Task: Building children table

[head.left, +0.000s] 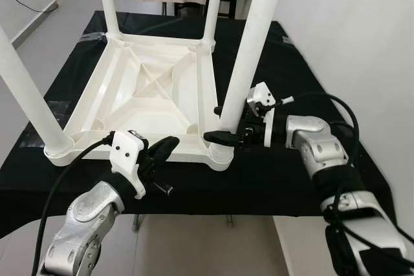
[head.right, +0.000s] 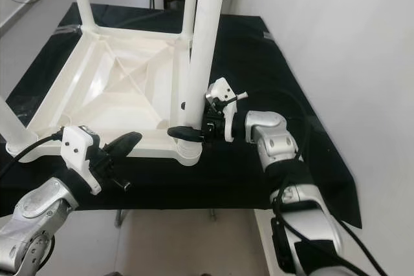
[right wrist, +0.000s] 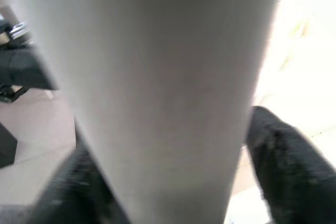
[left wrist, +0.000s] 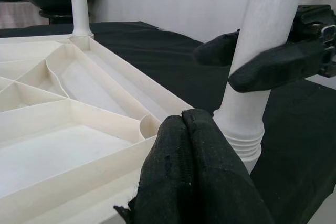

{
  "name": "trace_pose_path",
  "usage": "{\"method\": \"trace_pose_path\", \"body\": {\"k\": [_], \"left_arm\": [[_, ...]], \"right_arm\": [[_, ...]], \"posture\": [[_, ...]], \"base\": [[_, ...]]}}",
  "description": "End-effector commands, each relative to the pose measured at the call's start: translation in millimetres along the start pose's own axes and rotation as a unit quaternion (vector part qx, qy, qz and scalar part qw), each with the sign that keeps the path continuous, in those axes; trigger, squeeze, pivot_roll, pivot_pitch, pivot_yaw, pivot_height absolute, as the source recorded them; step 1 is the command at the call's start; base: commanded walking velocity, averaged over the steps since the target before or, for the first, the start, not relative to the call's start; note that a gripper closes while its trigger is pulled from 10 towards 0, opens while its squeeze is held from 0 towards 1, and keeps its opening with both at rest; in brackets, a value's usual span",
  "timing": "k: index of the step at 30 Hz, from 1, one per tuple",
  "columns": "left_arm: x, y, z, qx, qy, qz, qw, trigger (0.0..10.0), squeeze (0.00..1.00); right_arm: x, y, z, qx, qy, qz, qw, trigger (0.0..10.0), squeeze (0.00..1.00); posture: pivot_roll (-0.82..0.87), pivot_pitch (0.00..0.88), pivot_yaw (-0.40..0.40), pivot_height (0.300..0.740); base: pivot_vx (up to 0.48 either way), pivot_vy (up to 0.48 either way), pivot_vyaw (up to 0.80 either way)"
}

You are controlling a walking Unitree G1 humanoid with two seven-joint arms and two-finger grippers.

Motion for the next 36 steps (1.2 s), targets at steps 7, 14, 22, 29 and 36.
{"method": "trace_pose_path", "body": {"k": [7, 14, 22, 29, 36], "left_arm": [[3.0, 0.6, -2.4, -0.002, -0.001, -0.003, 1.000, 10.0, 0.00], [1.5, -1.3, 1.1, 0.001, 0.000, -0.003, 1.000, 10.0, 0.00], [-1.0, -5.7, 3.8, 0.001, -0.001, -0.003, 1.000, 10.0, 0.00], [-0.9, -5.9, 4.0, 0.001, -0.001, -0.005, 1.000, 10.0, 0.00], [-1.2, -5.6, 3.9, 0.001, -0.002, -0.003, 1.000, 10.0, 0.00]], "right_arm": [[2.4, -6.8, -3.0, 0.029, -0.005, -0.011, 1.000, 0.0, 0.00], [4.0, -17.8, -21.9, 0.031, 0.008, -0.112, 0.993, 0.0, 0.00], [-34.2, 18.5, -54.5, 0.080, 0.084, -0.350, 0.930, 0.0, 0.00], [-32.6, 24.0, -53.1, 0.078, 0.084, -0.344, 0.932, 0.0, 0.00], [-36.4, 25.1, -38.9, 0.095, 0.101, -0.310, 0.940, 10.0, 0.81]], "posture": [[0.09, 0.067, -0.125, 0.740], [0.06, 0.096, -0.119, 0.740], [0.04, 0.127, -0.106, 0.740], [0.05, 0.130, -0.116, 0.740], [0.05, 0.124, -0.111, 0.740]], "base": [[0.000, 0.000, 0.00], [0.000, 0.000, 0.00], [0.000, 0.000, 0.00], [0.000, 0.000, 0.00], [0.000, 0.000, 0.00]]}}
Point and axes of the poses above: a point about 5 cm out from each wrist's last joint towards the gripper, its own y axis pointing out of the wrist towards the gripper, its own z axis along the axis of the wrist's last joint, x = y × z, the point moved 2 cm from there along y, pointing out of the wrist towards the gripper, and after that the axes turned 7 degrees about y, right-handed, at the moved point
